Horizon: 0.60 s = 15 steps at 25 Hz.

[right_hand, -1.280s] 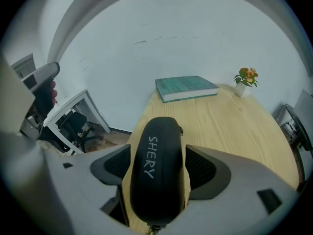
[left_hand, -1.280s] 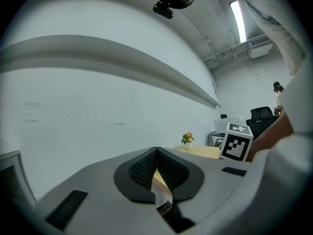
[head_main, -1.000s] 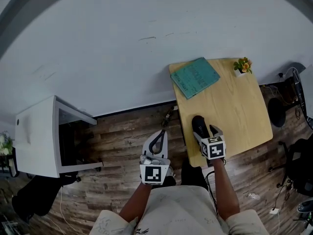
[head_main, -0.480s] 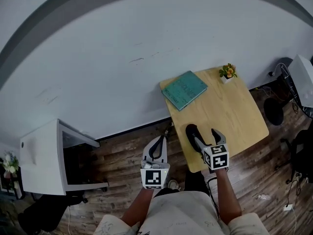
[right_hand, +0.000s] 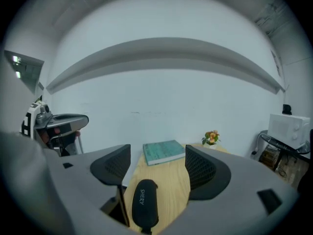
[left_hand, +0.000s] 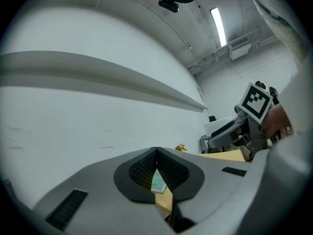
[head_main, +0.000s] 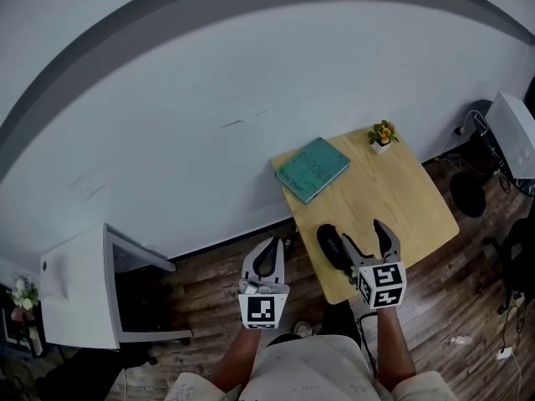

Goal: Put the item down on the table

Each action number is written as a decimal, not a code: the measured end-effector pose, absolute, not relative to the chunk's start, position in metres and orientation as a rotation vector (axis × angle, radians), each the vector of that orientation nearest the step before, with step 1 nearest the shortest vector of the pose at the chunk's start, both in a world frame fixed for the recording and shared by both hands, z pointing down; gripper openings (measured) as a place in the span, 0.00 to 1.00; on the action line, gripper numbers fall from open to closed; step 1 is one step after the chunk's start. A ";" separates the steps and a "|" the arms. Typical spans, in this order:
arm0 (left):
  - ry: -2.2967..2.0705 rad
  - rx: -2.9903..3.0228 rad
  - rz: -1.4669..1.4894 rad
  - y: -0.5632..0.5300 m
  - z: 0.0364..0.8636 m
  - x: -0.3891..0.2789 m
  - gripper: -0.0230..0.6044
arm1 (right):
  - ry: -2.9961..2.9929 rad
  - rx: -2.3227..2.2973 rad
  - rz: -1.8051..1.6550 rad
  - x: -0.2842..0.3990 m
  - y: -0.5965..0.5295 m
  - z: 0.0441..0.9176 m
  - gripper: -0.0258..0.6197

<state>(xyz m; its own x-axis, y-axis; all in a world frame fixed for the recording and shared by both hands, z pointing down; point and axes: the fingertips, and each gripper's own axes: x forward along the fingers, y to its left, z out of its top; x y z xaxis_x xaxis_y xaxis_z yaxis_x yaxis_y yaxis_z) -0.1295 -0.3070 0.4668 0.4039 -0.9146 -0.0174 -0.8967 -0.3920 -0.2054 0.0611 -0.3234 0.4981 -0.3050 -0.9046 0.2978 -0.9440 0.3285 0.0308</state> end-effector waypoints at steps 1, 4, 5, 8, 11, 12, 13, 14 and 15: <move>1.622 -2.485 -0.145 -0.306 0.464 -0.130 0.05 | -2.359 1.705 0.167 0.062 -0.322 0.488 0.58; 1.634 -2.490 -0.120 -0.308 0.454 -0.133 0.05 | -2.418 1.783 0.034 0.063 -0.319 0.464 0.58; 1.629 -2.479 -0.107 -0.308 0.450 -0.134 0.05 | -2.432 1.791 0.003 0.062 -0.318 0.459 0.58; 1.644 -2.471 -0.100 -0.307 0.446 -0.138 0.05 | -2.465 1.809 -0.084 0.058 -0.312 0.446 0.58; 1.660 -2.460 -0.105 -0.307 0.443 -0.143 0.05 | -2.477 1.830 -0.157 0.056 -0.311 0.436 0.58; 1.665 -2.455 -0.101 -0.307 0.441 -0.144 0.05 | -2.481 1.831 -0.173 0.055 -0.311 0.434 0.57; 1.666 -2.452 -0.096 -0.307 0.440 -0.145 0.05 | -2.486 1.831 -0.186 0.054 -0.310 0.432 0.57; 1.665 -2.450 -0.092 -0.306 0.439 -0.146 0.05 | -2.494 1.831 -0.197 0.053 -0.309 0.429 0.57; 1.658 -2.449 -0.089 -0.305 0.439 -0.146 0.05 | -2.502 1.833 -0.205 0.052 -0.308 0.427 0.57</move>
